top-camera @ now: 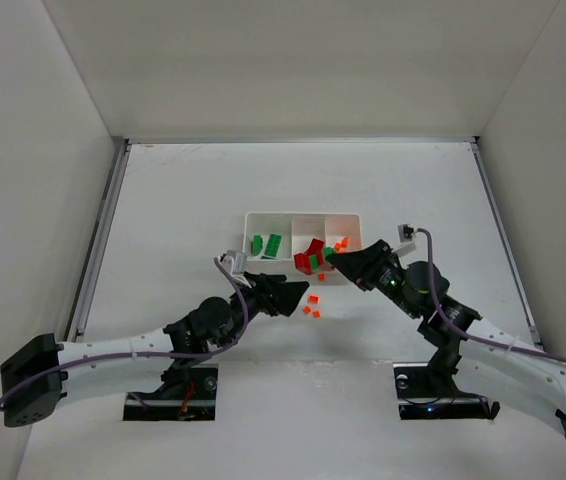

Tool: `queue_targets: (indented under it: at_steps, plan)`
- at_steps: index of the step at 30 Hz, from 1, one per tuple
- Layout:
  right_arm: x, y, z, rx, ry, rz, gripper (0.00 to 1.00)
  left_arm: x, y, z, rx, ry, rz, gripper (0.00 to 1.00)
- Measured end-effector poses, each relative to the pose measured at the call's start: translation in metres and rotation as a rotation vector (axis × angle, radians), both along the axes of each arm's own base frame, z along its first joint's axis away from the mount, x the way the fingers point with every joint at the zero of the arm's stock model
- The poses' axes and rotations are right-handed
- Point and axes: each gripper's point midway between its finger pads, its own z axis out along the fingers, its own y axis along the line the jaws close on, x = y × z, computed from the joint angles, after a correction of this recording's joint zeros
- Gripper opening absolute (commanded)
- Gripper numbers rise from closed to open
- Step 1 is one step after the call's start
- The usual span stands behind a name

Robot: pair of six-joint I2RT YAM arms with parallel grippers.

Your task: Sort the legos into containers by color

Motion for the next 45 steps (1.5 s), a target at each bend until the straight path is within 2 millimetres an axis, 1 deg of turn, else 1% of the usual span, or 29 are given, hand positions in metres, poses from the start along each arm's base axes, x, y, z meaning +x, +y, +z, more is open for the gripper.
queue_targets:
  at_steps: [4,8,12,16,18,21,30,38,40,43,45]
  plan:
    - [0.001,-0.001,0.002,0.054,0.038,0.018,0.24,0.005,0.003,0.002,0.067,-0.087,0.026,0.78]
    - [0.0,0.001,0.005,0.102,0.076,0.054,0.24,0.006,0.002,0.011,0.11,-0.191,0.034,0.79]
    - [-0.001,0.006,-0.004,0.111,0.138,0.102,0.25,0.002,-0.003,0.02,0.151,-0.3,0.021,0.79]
    - [-0.005,0.015,-0.015,0.104,0.198,0.151,0.25,-0.004,-0.01,0.018,0.227,-0.387,-0.005,0.76]
    - [-0.008,0.018,-0.014,0.112,0.214,0.174,0.25,-0.006,-0.014,0.018,0.26,-0.42,-0.016,0.75]
    - [-0.009,0.017,-0.01,0.131,0.224,0.186,0.25,-0.008,-0.017,0.021,0.293,-0.466,-0.024,0.75]
    - [-0.014,0.01,0.007,0.16,0.208,0.211,0.24,-0.008,-0.02,0.036,0.307,-0.541,-0.015,0.76]
    - [-0.015,0.008,0.004,0.151,0.221,0.208,0.22,0.002,-0.023,0.032,0.338,-0.549,0.0,0.75]
    - [-0.016,0.009,0.004,0.152,0.222,0.214,0.21,0.006,-0.021,0.031,0.348,-0.546,0.013,0.76]
    - [-0.02,0.009,0.01,0.161,0.21,0.234,0.2,0.011,-0.016,0.03,0.358,-0.54,0.029,0.8]
    - [-0.022,0.01,0.014,0.165,0.201,0.244,0.2,0.011,-0.012,0.037,0.341,-0.543,0.04,0.82]
